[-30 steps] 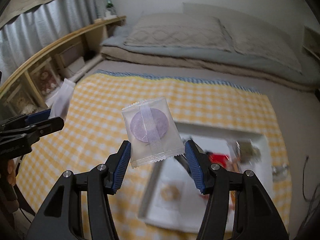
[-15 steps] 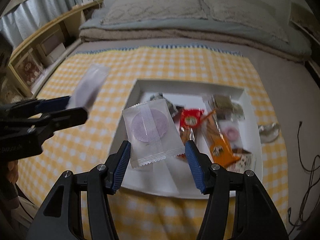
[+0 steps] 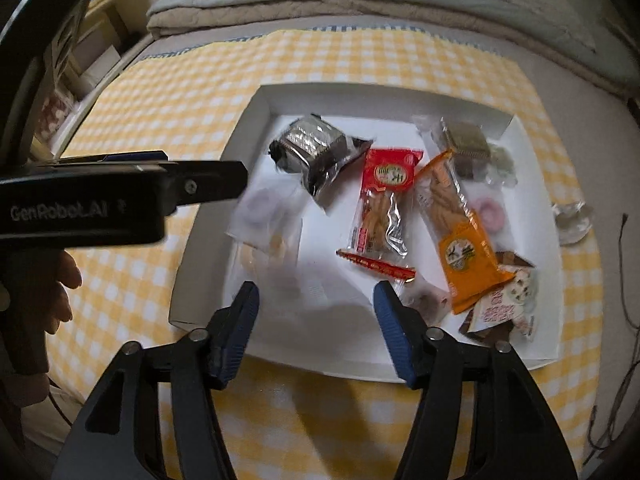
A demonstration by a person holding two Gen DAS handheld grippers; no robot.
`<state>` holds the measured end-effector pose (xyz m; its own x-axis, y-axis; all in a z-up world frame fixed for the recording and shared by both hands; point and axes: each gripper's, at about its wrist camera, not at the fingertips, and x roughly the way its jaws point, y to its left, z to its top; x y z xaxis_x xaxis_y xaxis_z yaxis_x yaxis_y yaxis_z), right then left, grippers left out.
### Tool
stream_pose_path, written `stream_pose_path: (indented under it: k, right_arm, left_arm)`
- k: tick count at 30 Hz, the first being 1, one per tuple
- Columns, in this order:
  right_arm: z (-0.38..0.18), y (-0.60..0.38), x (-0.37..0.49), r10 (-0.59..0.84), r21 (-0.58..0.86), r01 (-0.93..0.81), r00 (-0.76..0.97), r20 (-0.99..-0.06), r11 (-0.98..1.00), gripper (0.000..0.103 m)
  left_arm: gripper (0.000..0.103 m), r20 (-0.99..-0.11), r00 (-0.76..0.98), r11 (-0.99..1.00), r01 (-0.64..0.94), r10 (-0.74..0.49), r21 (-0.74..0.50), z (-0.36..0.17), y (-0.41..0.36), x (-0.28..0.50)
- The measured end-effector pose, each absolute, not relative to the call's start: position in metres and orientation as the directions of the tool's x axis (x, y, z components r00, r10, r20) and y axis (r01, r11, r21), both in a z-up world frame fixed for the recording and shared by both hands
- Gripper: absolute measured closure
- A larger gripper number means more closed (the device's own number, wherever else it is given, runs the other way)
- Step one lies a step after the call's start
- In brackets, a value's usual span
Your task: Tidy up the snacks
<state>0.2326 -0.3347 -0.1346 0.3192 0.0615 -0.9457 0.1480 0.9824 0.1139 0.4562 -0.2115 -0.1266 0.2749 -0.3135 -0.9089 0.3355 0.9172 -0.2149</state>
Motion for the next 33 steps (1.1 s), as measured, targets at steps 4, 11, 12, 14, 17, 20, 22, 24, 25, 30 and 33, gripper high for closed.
stream_pose_path:
  k: [4, 11, 12, 14, 17, 20, 22, 24, 25, 30, 33]
  right_arm:
    - [-0.139, -0.341, 0.23, 0.069, 0.123, 0.166, 0.298, -0.952, 0.978, 0.028]
    - [-0.11, -0.346, 0.221, 0.051, 0.13, 0.188, 0.376, -0.925, 0.974, 0.004]
    - [-0.105, -0.347, 0.22, 0.044, 0.129, 0.192, 0.393, -0.918, 0.973, 0.001]
    - [-0.094, -0.348, 0.217, 0.031, 0.123, 0.196, 0.417, -0.908, 0.973, 0.0]
    - [-0.086, -0.349, 0.212, 0.038, 0.133, 0.2, 0.419, -0.907, 0.971, 0.0]
    - [-0.089, -0.345, 0.21, 0.036, 0.123, 0.2, 0.392, -0.919, 0.972, 0.0]
    - [-0.096, -0.344, 0.209, 0.049, 0.128, 0.199, 0.361, -0.931, 0.972, 0.0]
    - [-0.107, -0.342, 0.211, 0.07, 0.142, 0.205, 0.322, -0.944, 0.968, 0.0]
    - [-0.114, -0.342, 0.213, 0.08, 0.147, 0.206, 0.304, -0.949, 0.967, 0.0]
    - [-0.15, -0.336, 0.224, 0.133, 0.174, 0.217, 0.195, -0.972, 0.96, 0.0]
    - [-0.168, -0.334, 0.23, 0.102, 0.132, 0.224, 0.142, -0.985, 0.966, 0.0]
  left_arm:
    - [0.008, -0.912, 0.271, 0.918, 0.336, -0.307, -0.209, -0.13, -0.21, 0.454]
    - [0.0, -0.899, 0.305, 0.918, 0.338, -0.316, -0.208, -0.115, -0.209, 0.44]
    - [0.0, -0.894, 0.313, 0.917, 0.34, -0.32, -0.209, -0.11, -0.208, 0.436]
    - [0.0, -0.89, 0.324, 0.916, 0.342, -0.322, -0.207, -0.103, -0.204, 0.43]
    - [0.0, -0.882, 0.339, 0.916, 0.345, -0.326, -0.206, -0.092, -0.197, 0.42]
    - [0.0, -0.876, 0.355, 0.916, 0.346, -0.326, -0.201, -0.081, -0.19, 0.41]
    - [0.0, -0.876, 0.361, 0.918, 0.346, -0.319, -0.192, -0.075, -0.187, 0.404]
    - [0.0, -0.876, 0.363, 0.918, 0.348, -0.318, -0.189, -0.071, -0.183, 0.4]
    - [0.0, -0.876, 0.366, 0.919, 0.348, -0.314, -0.184, -0.069, -0.182, 0.397]
    - [0.0, -0.879, 0.368, 0.917, 0.361, -0.305, -0.168, -0.063, -0.179, 0.39]
    - [0.0, -0.88, 0.369, 0.917, 0.366, -0.3, -0.159, -0.061, -0.179, 0.388]
